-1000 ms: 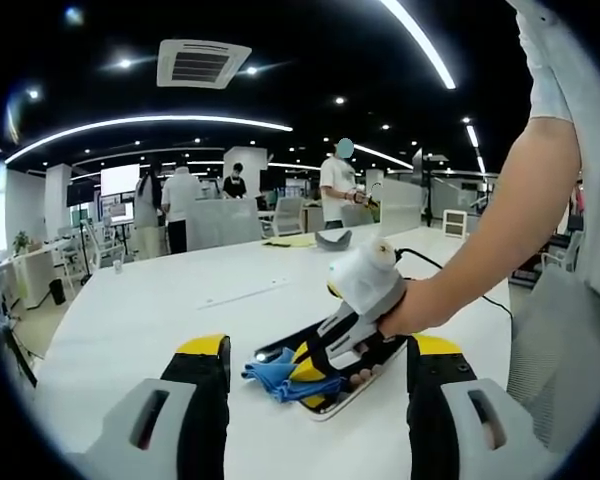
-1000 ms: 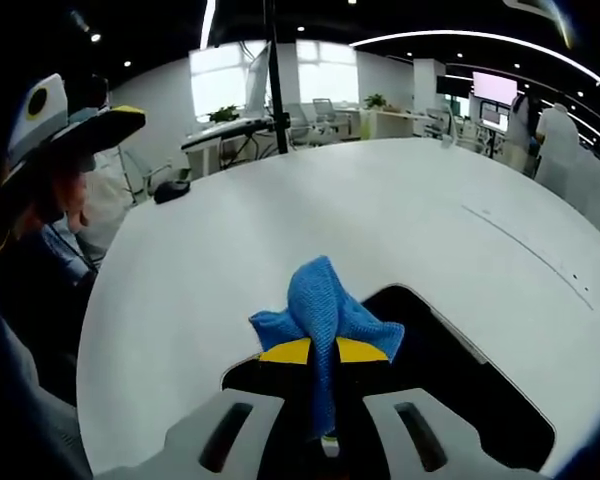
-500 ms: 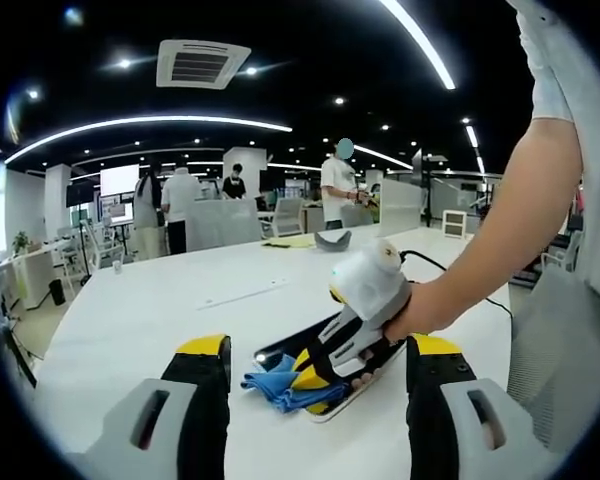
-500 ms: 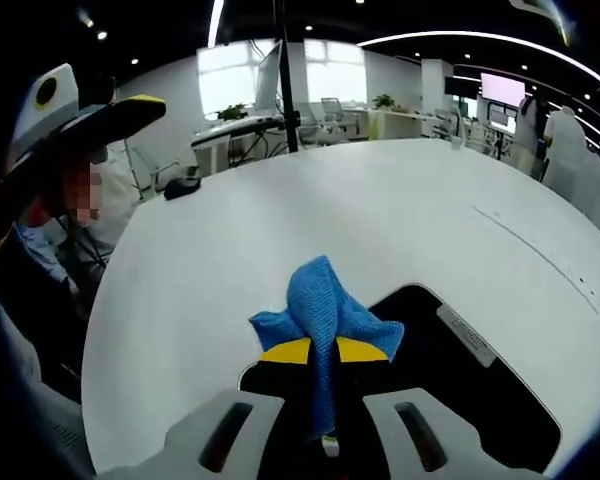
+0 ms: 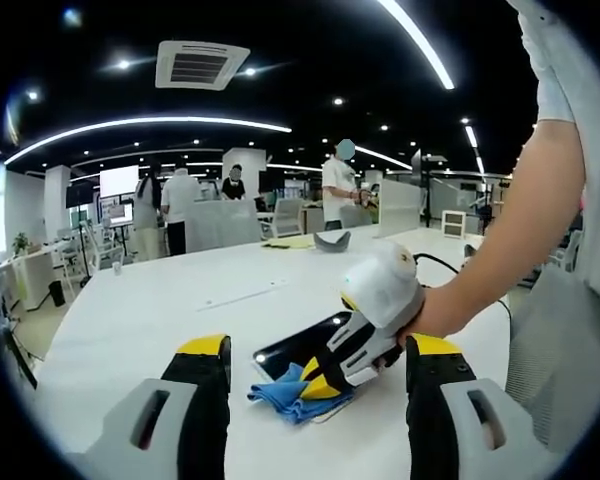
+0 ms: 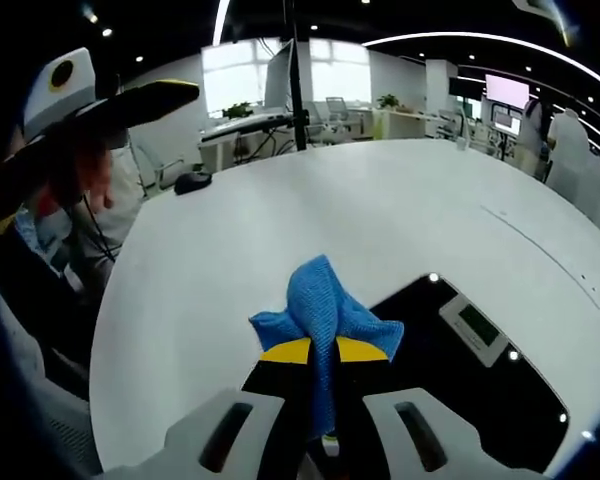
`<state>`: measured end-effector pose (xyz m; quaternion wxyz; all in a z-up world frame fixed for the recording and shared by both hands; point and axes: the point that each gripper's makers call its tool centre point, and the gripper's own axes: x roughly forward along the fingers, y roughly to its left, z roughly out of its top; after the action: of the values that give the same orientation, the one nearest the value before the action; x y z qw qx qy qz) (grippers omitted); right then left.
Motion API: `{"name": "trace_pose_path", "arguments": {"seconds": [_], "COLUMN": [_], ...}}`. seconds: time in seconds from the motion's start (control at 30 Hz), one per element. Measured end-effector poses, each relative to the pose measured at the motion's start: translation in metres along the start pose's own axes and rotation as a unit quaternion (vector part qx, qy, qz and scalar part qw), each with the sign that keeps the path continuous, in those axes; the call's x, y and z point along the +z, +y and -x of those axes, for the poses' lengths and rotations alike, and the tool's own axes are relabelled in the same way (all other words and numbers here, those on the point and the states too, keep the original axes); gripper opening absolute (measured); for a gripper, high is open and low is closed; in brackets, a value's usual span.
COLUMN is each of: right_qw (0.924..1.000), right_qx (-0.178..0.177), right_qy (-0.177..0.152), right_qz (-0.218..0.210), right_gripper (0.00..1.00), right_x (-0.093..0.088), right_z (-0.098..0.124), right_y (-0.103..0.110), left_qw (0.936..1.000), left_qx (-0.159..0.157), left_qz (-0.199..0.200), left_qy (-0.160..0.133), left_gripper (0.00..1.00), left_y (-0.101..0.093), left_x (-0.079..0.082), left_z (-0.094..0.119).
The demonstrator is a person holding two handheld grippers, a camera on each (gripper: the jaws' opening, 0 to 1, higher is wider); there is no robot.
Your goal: Wipe the mirror surface with the cleaning cloth until all visible marks leave the cleaned area.
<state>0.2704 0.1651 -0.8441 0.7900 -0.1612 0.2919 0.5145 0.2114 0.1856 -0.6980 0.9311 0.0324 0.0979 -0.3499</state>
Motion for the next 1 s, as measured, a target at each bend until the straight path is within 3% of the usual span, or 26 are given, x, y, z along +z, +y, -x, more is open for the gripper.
{"name": "trace_pose_path", "arguments": {"seconds": [1.0], "right_qw": [1.0000], "right_qx": [0.004], "right_qy": [0.000], "right_qz": [0.004], "right_gripper": [0.02], "right_x": [-0.008], "right_z": [0.008], "right_y": [0.016], "left_qw": [1.0000], "left_qx": [0.000], "left_qz": [-0.001], "left_qy": [-0.004], "left_gripper": [0.71], "left_y": [-0.002], "left_x": [0.002], "left_z": [0.001]}}
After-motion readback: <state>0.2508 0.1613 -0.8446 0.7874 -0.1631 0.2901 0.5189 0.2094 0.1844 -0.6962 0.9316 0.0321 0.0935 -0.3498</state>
